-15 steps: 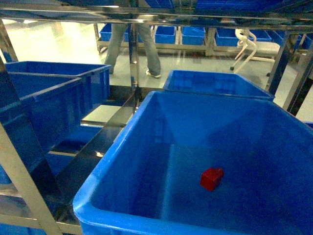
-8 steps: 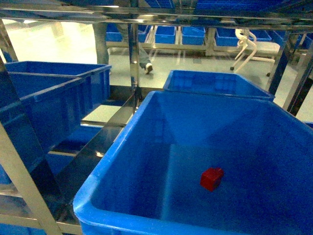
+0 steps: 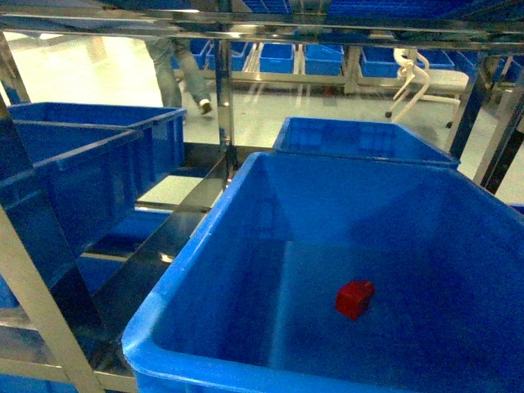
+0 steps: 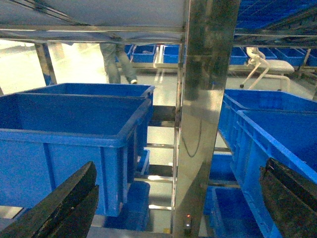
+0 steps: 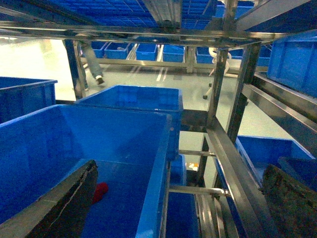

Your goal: Pick red block from blue box to shelf

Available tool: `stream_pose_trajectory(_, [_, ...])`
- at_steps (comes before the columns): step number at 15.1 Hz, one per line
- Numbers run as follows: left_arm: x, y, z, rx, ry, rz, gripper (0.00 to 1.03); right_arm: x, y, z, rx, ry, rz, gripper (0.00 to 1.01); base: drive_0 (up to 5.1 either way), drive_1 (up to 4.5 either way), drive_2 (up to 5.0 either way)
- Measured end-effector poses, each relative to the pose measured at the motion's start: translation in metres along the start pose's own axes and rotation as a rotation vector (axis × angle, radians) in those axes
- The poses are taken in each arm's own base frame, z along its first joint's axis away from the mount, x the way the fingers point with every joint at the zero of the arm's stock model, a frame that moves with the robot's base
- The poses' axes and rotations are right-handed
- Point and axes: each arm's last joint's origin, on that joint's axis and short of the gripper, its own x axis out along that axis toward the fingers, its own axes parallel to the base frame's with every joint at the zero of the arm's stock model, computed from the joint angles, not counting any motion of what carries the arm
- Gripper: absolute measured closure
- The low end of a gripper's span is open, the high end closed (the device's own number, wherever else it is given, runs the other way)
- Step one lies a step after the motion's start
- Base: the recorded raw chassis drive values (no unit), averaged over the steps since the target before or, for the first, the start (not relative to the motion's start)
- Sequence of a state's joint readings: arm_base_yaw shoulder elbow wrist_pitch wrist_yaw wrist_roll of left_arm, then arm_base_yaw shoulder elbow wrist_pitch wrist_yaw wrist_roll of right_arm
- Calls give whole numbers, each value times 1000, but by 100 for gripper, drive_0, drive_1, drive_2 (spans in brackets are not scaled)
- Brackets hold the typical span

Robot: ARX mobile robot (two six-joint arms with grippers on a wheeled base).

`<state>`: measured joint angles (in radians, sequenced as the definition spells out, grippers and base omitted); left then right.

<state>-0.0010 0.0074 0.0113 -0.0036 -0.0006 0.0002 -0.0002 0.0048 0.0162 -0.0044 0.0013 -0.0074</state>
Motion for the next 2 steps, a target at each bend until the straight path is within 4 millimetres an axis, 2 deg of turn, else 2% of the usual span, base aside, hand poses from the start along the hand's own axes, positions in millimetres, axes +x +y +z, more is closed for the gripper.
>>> stream_pose_trajectory(2, [0,0,0,0,0,0,5,0,0,0,0,0,0,3,0,0,0])
